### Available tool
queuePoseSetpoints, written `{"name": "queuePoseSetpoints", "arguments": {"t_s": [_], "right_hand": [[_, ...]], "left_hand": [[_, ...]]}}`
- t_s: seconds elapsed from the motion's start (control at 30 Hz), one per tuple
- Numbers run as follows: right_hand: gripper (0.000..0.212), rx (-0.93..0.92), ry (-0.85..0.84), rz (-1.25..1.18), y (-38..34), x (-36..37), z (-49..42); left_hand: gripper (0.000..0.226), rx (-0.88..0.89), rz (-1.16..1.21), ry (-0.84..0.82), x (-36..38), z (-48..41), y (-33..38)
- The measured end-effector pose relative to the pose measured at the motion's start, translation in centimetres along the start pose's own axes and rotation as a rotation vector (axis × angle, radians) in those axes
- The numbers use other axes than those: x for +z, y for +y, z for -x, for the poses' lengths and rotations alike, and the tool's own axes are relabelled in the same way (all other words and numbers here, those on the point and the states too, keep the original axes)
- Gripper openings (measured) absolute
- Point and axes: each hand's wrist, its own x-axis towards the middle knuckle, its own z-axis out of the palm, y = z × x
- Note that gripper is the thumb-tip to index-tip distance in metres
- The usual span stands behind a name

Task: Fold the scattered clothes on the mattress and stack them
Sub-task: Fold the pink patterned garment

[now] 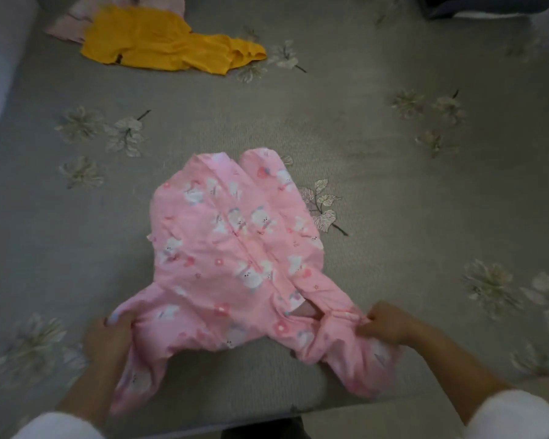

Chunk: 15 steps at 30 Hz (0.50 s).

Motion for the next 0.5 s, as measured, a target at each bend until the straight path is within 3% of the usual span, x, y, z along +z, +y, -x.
{"name": "queuePoseSetpoints", "arguments": {"t_s": [0.1,0.17,0.2,0.27,0.33,0.4,0.5], "right_hand": [[0.034,-0.018,-0.297,-0.171,-2.2,0.4,0.1],[0.03,-0.064,-0.371,-0.342,-3.9,0.8,-0.4],[0.024,-0.1,-0.304,-0.416,-4.8,1.1,-1.1],[0.019,-0.124,-0.014,-0.528,-6.0,1.6,-3.5],[0.022,-0.091,0.207,-0.554,-7.0,2.2,-6.0],[0.024,-0.037,0.232,-0.617,-8.0,3.1,-8.4],[0.02,-0.027,0.203,-0.711,-10.1,4.3,-11.2]], "left_hand": [[0.028,-0.149,0.073,0.107,-2.1,-0.9,-3.1],[0.018,-0.139,0.109,0.13,-2.5,-2.5,-5.8],[0.026,-0.111,0.025,0.109,-2.0,-5.9,-9.8],[0.041,-0.099,-0.183,0.197,-0.1,-10.2,-14.2],[0.052,0.004,-0.35,0.288,2.0,-7.8,-10.6],[0.06,0.185,-0.392,0.144,3.2,-2.0,-4.0],[0.068,0.343,-0.449,-0.096,7.3,1.2,-2.3]]}}
